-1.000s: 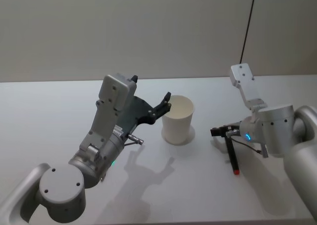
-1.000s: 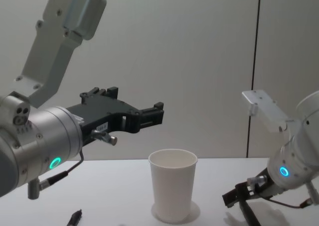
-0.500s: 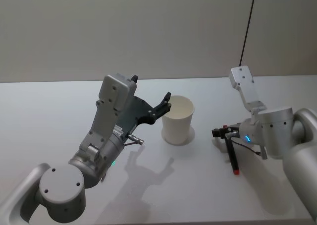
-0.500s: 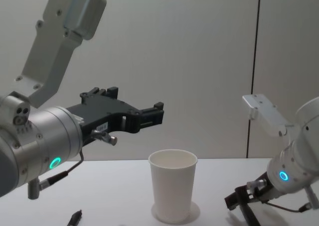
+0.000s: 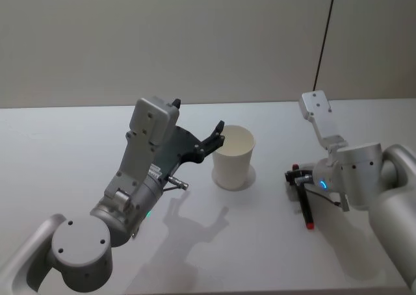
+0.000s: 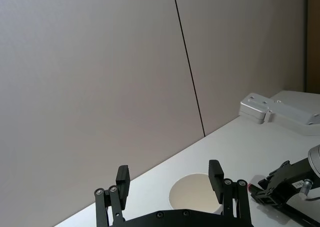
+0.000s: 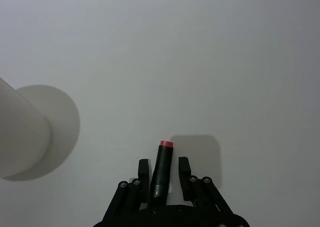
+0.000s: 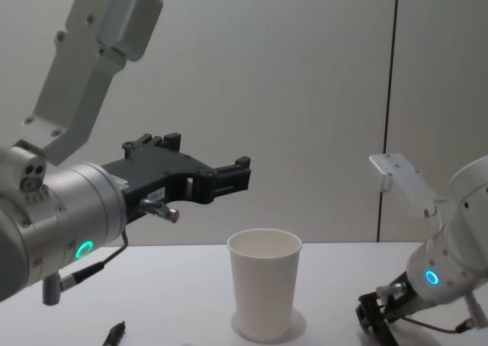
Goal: Place the pen into the pen holder.
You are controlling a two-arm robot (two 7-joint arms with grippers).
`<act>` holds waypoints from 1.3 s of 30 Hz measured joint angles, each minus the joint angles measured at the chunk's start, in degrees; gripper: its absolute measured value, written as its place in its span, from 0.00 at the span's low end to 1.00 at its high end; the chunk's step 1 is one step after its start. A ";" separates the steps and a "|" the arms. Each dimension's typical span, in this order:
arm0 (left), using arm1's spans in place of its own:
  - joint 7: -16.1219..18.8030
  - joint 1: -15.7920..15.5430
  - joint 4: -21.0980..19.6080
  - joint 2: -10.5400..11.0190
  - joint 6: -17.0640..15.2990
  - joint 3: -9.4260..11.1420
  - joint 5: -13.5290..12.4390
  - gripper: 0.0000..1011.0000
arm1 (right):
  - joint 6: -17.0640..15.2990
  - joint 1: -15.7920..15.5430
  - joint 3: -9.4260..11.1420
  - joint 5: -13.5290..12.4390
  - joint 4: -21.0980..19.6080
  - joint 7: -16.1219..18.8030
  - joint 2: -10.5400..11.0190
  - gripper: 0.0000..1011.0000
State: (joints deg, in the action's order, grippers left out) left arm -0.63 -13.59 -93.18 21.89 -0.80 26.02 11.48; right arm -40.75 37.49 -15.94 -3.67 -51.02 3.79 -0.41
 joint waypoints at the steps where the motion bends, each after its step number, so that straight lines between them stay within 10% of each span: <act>1: 0.00 0.00 0.00 0.00 0.00 0.00 0.00 0.99 | 0.08 0.13 0.03 0.04 0.43 0.00 -0.05 0.36; 9: 0.00 0.00 0.00 0.00 0.00 0.00 0.00 0.99 | 0.56 0.55 0.22 0.13 1.80 0.11 -0.25 0.18; 39: 0.01 0.00 0.00 0.00 0.00 0.00 0.00 0.99 | 11.21 -2.92 0.55 2.82 -5.88 5.57 1.58 0.18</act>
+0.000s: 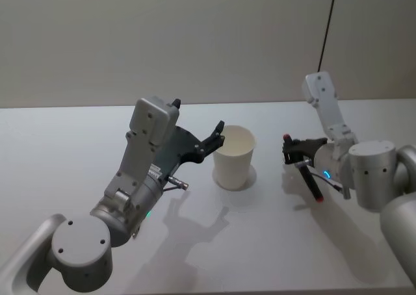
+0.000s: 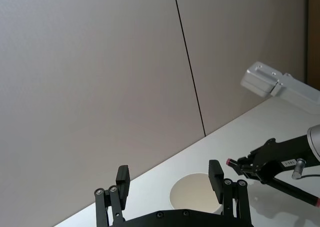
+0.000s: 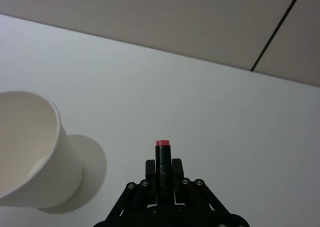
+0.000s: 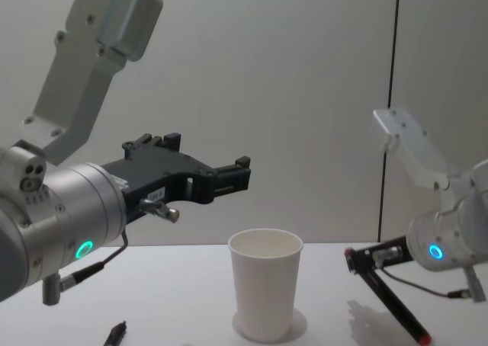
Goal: Place the pen into the pen holder.
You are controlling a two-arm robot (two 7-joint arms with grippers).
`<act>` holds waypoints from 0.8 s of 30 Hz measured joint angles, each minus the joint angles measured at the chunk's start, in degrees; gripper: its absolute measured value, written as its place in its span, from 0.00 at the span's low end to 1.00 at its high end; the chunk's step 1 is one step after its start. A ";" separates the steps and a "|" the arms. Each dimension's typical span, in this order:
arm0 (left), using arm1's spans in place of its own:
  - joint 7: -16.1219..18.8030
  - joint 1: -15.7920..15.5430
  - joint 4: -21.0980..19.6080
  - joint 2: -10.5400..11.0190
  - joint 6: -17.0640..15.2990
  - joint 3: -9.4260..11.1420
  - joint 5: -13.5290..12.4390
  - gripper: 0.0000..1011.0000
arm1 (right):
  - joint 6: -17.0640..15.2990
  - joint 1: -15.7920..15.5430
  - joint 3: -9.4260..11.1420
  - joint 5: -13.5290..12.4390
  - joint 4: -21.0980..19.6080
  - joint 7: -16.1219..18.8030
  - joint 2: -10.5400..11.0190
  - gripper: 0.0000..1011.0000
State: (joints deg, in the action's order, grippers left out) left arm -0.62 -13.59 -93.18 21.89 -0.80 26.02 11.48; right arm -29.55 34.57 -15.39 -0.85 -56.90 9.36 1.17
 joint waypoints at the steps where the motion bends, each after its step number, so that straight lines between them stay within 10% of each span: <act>1: 0.00 0.00 0.00 0.00 0.00 0.00 0.00 0.99 | 1.19 -0.28 -0.01 0.26 -0.66 0.47 0.19 0.18; 24: 0.00 0.00 0.00 0.00 0.00 0.00 0.00 0.99 | 20.67 -2.29 -0.14 2.89 -4.69 6.30 1.80 0.18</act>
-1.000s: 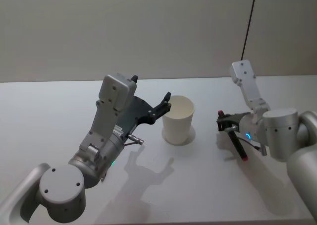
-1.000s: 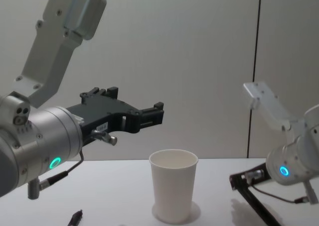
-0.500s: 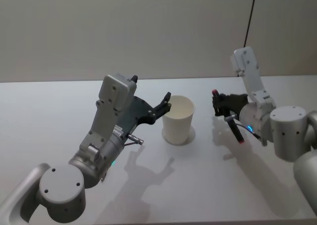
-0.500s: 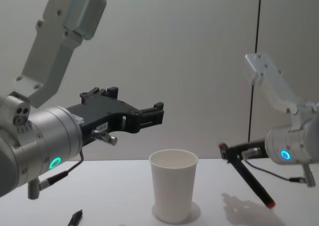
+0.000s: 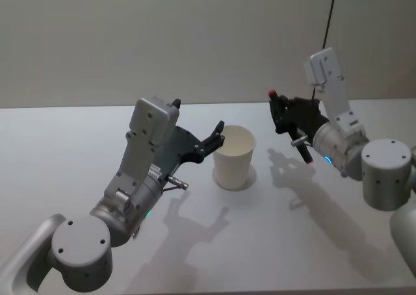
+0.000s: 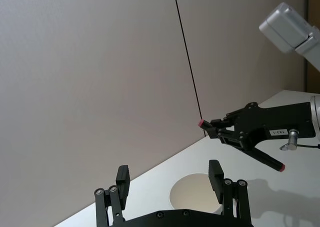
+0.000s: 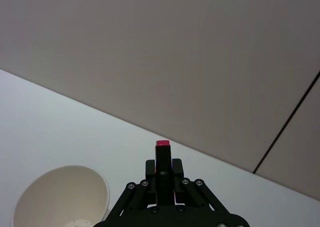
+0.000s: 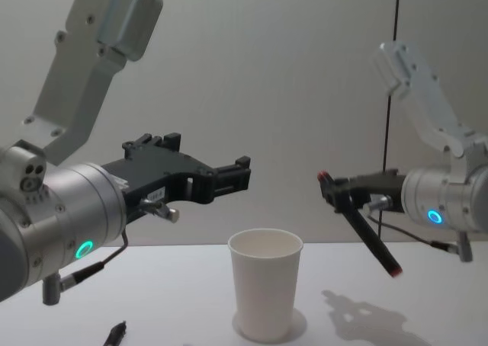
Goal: Place the pen into the pen holder.
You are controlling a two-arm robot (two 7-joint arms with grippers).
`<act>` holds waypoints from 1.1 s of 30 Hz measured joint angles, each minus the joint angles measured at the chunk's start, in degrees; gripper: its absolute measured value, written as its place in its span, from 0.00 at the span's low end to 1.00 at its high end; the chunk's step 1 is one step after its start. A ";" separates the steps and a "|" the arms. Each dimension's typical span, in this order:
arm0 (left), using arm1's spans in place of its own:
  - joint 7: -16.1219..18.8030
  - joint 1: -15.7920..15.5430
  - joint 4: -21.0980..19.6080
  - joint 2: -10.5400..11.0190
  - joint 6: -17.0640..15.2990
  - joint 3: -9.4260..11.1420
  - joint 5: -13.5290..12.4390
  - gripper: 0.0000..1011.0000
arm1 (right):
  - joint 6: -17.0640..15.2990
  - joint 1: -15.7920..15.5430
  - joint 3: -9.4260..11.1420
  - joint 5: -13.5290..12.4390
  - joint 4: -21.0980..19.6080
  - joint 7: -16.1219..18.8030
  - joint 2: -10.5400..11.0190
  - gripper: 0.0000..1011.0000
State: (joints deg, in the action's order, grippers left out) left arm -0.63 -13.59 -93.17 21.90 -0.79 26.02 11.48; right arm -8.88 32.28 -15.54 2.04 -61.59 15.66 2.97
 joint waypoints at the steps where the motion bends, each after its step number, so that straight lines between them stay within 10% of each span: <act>1: 0.00 0.00 0.00 0.00 0.00 0.00 0.00 0.99 | 1.87 0.01 -0.01 0.04 0.10 0.45 0.03 0.18; 18: 0.00 0.00 0.00 0.00 0.00 0.00 0.00 0.99 | 24.49 4.81 -0.28 -3.45 9.80 6.32 -1.59 0.18; 33: 0.00 0.00 0.00 0.00 0.00 0.00 0.00 0.99 | 36.38 11.95 -0.42 -10.28 23.88 13.95 -4.43 0.18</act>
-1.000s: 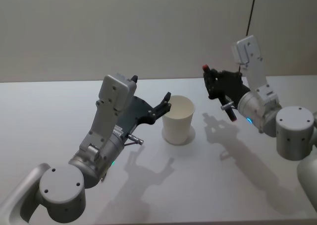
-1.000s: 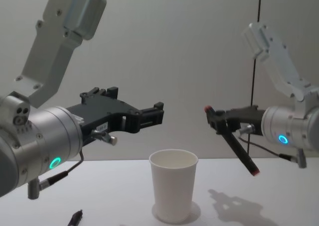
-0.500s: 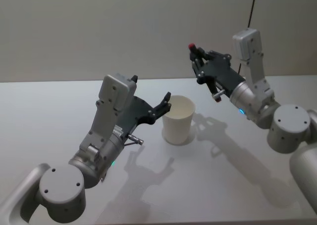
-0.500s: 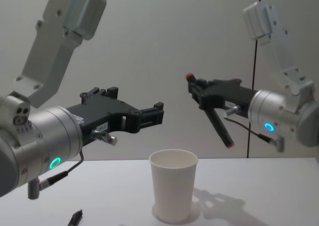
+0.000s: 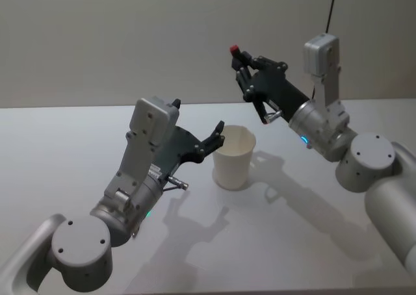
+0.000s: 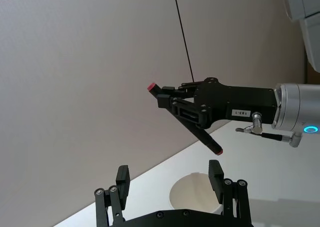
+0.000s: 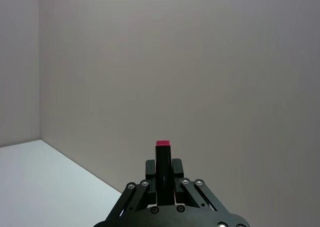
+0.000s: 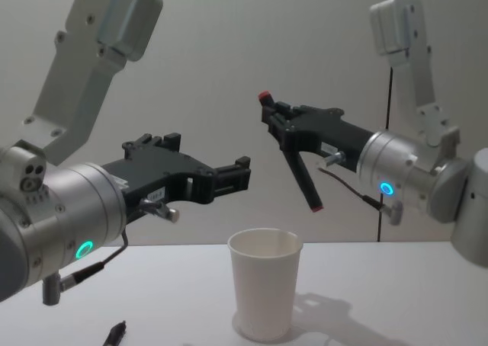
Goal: Place the pen into the pen holder.
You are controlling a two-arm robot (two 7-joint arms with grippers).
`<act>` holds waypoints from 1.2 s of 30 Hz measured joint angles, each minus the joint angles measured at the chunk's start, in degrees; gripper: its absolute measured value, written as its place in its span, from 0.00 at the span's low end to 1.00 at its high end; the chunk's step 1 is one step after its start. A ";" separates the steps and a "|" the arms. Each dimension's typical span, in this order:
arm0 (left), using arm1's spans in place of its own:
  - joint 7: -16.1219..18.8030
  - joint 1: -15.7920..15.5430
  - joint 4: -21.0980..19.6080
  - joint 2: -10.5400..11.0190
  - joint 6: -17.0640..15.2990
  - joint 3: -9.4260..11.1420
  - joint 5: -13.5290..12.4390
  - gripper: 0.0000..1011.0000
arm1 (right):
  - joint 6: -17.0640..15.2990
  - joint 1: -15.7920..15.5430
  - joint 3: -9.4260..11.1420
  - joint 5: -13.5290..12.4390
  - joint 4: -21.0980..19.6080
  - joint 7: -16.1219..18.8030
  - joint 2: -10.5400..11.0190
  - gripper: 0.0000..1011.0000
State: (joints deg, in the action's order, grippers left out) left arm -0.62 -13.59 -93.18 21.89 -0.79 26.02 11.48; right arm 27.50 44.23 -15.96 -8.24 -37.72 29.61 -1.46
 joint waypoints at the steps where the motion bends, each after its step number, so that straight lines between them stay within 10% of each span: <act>1: 0.00 0.00 0.00 0.00 0.00 0.00 0.00 0.99 | 0.73 0.71 0.02 -0.66 1.38 0.93 -0.27 0.18; 36: 0.00 0.00 0.00 0.00 0.00 0.00 0.00 0.99 | 15.58 13.03 1.32 -9.56 29.34 13.15 -5.54 0.18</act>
State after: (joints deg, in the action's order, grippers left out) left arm -0.62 -13.59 -93.18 21.89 -0.79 26.02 11.48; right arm 43.08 57.27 -14.64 -17.80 -8.38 42.76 -7.00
